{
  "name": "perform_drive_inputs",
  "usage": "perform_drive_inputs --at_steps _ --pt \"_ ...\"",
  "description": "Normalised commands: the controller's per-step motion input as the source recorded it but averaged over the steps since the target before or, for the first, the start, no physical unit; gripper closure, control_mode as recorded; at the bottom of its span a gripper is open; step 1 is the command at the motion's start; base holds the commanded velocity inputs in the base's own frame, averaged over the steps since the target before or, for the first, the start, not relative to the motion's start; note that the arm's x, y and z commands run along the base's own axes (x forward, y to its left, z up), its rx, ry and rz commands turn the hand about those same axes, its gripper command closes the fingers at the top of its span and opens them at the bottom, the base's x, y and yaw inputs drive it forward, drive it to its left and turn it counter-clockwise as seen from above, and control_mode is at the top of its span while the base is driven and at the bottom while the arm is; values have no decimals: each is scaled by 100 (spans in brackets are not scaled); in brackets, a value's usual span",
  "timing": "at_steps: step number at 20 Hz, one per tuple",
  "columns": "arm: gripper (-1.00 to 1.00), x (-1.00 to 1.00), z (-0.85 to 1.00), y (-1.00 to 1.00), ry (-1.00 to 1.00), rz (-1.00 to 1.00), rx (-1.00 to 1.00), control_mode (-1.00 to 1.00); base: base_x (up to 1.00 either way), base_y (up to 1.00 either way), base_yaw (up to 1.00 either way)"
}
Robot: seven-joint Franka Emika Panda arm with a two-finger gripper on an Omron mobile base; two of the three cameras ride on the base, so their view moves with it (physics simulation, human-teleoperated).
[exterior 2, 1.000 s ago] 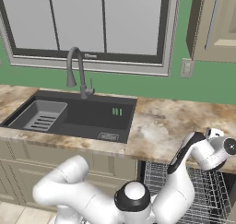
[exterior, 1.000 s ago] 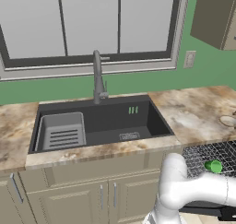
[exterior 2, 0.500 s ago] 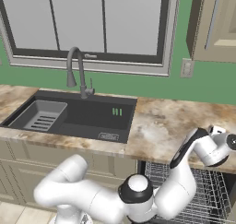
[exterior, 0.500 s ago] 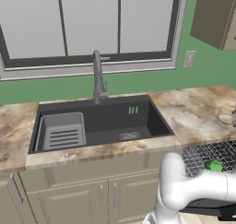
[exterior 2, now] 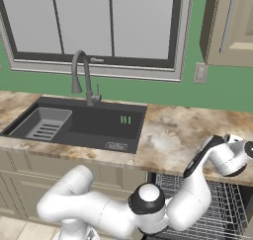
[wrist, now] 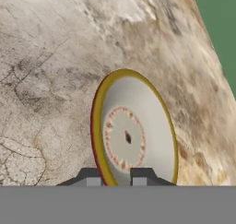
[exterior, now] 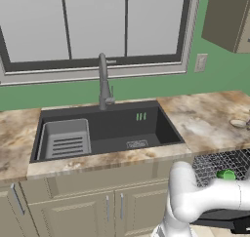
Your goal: Pick up the cup and bowl from the counter, place them in the dishwasher, and close the dishwasher door.
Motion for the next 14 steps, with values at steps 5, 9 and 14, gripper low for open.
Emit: perform_drive_inputs --at_steps 5,9,14 --pt "100 0 -41 -6 0 0 0 -100 0 0 0" --pt "100 -12 -12 -3 -1 0 -1 -100 0 0 0" --pt "100 -72 11 0 -12 5 -9 -100 0 0 0"
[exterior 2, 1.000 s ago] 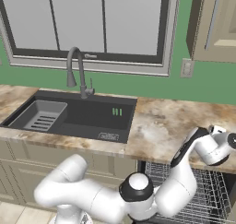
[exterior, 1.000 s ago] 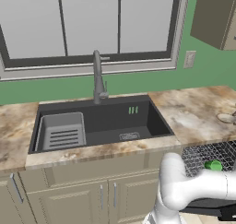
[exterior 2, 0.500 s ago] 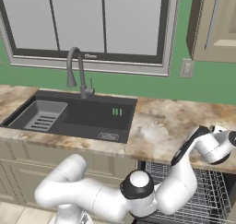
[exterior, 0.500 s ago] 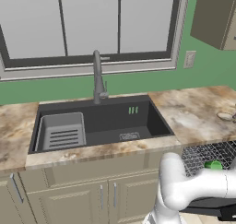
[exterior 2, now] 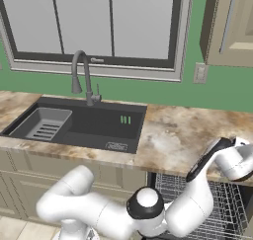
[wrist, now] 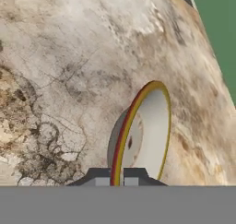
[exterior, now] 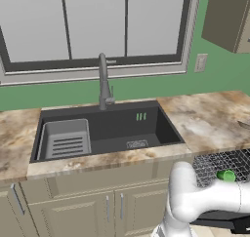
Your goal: Pick up the cup and bowl from the counter, place them in the dishwasher, and close the dishwasher door.
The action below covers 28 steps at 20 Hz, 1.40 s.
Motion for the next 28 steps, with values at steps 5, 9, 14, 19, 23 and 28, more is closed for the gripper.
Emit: perform_drive_inputs --at_steps 5,9,14,19,23,28 --pt "100 -79 29 1 -17 8 -13 -100 0 0 0" --pt "100 -72 23 16 -17 9 -17 -100 0 0 0" --pt "100 -75 17 36 -17 11 -19 -100 0 0 0" --pt "100 -71 1 54 -9 16 -11 -100 0 0 0" --pt "100 -60 0 56 -1 18 -10 -100 0 0 0" --pt "100 -45 -10 38 0 17 -12 -100 0 0 0"
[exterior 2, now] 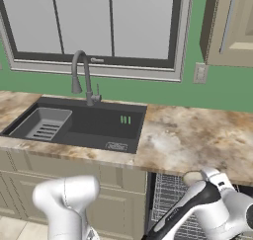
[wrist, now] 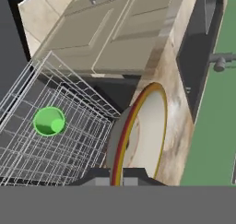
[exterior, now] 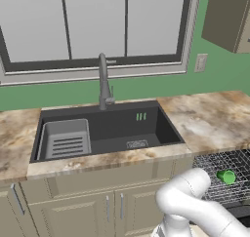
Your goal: Pick up the cup and bowl from the counter, place them in the dishwasher, and close the dishwasher door.
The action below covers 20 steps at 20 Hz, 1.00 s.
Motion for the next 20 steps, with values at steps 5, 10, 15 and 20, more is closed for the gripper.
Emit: perform_drive_inputs --at_steps 5,10,15,20 --pt "100 -34 -16 14 0 14 -11 -100 0 0 0" --pt "100 -13 -34 0 0 10 -11 -100 0 0 0" --pt "100 0 -46 0 0 7 -10 -100 0 0 0" --pt "100 0 -40 -3 0 4 -8 -100 0 0 0"
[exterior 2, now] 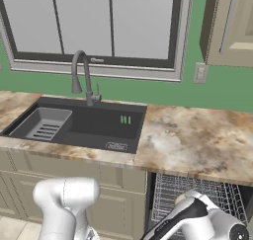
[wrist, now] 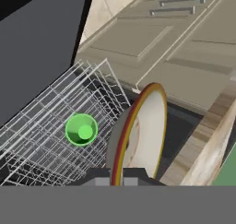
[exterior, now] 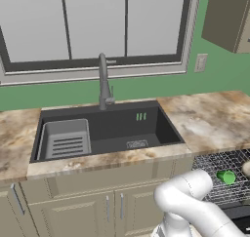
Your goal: Pick up the cup and bowl from the counter, place them in the dishwasher, and close the dishwasher door.
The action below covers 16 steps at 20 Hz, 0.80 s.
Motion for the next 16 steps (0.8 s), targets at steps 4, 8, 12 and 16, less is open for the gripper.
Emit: perform_drive_inputs --at_steps 4,8,12,16 --pt "100 0 -34 -12 0 1 -5 -100 0 0 0" --pt "100 0 -26 -18 0 0 -3 -100 0 0 0" --pt "100 11 -20 -26 0 0 0 -100 0 0 0" --pt "100 23 -22 -29 0 0 0 -100 0 0 0"
